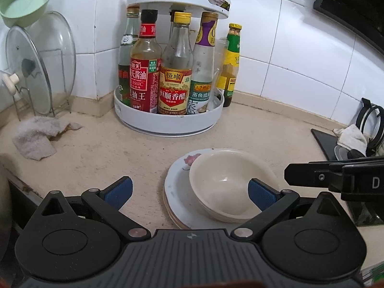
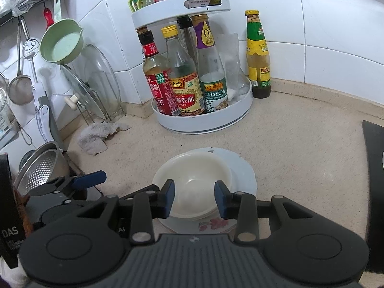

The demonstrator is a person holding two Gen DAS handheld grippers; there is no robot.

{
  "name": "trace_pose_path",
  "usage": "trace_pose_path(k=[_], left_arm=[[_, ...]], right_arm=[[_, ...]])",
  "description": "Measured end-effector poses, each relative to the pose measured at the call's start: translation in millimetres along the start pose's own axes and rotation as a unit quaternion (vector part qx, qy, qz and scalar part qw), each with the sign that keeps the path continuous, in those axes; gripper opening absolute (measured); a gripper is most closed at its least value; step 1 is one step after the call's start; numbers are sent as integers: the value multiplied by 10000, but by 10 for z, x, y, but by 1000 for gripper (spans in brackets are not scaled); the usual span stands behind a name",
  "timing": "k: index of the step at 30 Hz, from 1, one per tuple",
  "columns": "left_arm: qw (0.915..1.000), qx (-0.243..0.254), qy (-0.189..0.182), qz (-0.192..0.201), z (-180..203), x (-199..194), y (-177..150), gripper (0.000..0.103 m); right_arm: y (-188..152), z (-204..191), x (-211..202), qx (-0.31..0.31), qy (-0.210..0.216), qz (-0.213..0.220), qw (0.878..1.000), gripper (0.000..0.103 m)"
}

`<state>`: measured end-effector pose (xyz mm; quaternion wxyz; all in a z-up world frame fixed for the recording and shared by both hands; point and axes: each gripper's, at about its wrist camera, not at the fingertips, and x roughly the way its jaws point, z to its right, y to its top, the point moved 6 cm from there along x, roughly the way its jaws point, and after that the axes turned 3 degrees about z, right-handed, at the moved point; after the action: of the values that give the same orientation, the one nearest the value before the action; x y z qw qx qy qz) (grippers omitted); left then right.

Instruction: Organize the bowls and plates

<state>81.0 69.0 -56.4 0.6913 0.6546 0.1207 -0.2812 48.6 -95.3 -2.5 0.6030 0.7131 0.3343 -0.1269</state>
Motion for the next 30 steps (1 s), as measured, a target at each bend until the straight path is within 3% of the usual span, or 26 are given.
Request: trace_pose_path(k=[18,30], left_arm=[[9998,144,-73,117,133,-67,-7,103],[9994,183,201,221,126,-45,29,103]], right_arm=[[-86,115,-125,109,-62,57,9999,36],[-162,113,-276,52,-78,109,9999,36]])
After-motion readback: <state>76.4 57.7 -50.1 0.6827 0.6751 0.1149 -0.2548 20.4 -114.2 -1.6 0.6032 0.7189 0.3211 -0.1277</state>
